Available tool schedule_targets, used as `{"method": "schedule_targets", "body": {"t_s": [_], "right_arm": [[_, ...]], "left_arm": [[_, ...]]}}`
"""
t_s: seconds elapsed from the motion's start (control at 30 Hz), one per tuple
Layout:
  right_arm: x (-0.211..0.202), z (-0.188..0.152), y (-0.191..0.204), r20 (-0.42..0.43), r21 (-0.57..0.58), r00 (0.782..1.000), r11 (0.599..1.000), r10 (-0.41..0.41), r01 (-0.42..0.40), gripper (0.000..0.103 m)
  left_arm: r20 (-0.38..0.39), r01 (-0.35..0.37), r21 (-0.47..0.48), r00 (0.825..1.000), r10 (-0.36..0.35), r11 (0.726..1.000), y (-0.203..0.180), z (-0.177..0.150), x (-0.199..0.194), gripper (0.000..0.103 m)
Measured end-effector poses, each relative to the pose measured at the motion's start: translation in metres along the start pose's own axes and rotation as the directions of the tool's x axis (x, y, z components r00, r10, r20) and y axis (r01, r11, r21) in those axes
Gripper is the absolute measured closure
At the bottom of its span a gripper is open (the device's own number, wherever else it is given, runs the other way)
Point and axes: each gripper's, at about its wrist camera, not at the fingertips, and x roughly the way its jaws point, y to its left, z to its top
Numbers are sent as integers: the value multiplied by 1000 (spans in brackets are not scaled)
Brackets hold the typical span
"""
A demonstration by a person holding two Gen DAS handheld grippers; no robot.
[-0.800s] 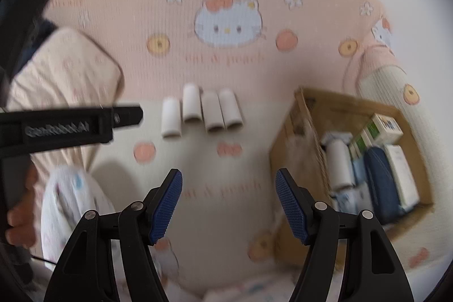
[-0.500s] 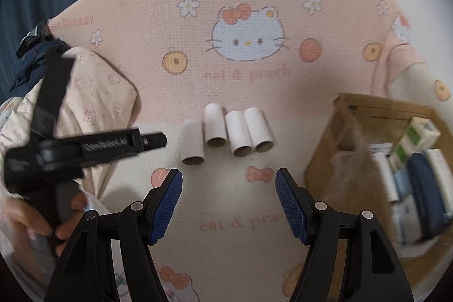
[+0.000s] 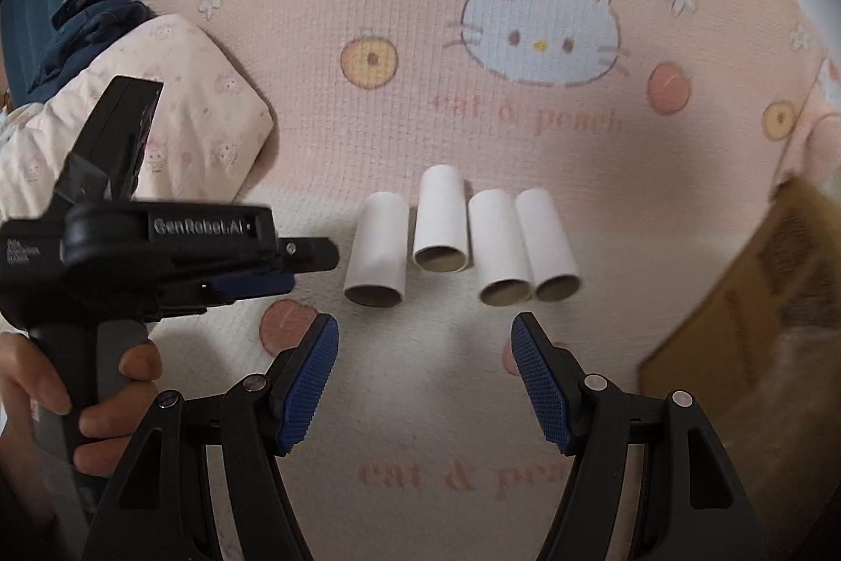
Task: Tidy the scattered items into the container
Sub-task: 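Move both grippers toward the nearest white cardboard tube in the row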
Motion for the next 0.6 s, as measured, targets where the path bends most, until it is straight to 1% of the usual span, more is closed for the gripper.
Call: {"method": "schedule_targets", "body": {"t_s": [0.1,0.17,0.23,0.3,0.37,0.43,0.5,0.53,0.57,0.6], "right_arm": [[19,4,-2,-10,33,999,999,41,-40,37],[33,7,-3,-32,58,998,997,51,-50,37],[43,10,-4,-43,88,996,993,83,-79,37],[53,13,-4,-52,119,992,987,115,-108,37],[64,15,-4,-62,143,989,982,136,-127,37],[75,16,-2,-71,155,987,979,142,-130,37],[86,16,1,-82,156,986,979,148,-134,37],[91,17,2,-87,156,985,979,148,-134,37],[95,18,3,-89,157,985,978,151,-136,37],[99,19,4,-92,157,984,978,156,-140,37]], "left_arm": [[-40,30,-75,999,-33,997,13,19,13,54],[-63,51,-111,996,-58,993,20,28,20,54],[-88,66,-145,993,-79,987,28,38,25,54],[-83,61,-135,994,-73,989,28,45,28,54],[-96,66,-109,992,-76,992,23,51,33,54],[-111,38,-68,993,-45,997,17,56,41,54],[-131,-14,-38,991,9,999,15,58,50,53],[-146,-41,-38,989,35,998,15,58,55,53],[-156,-51,-49,987,43,998,17,57,58,51],[-160,-42,-61,987,32,997,18,56,59,48]]}}
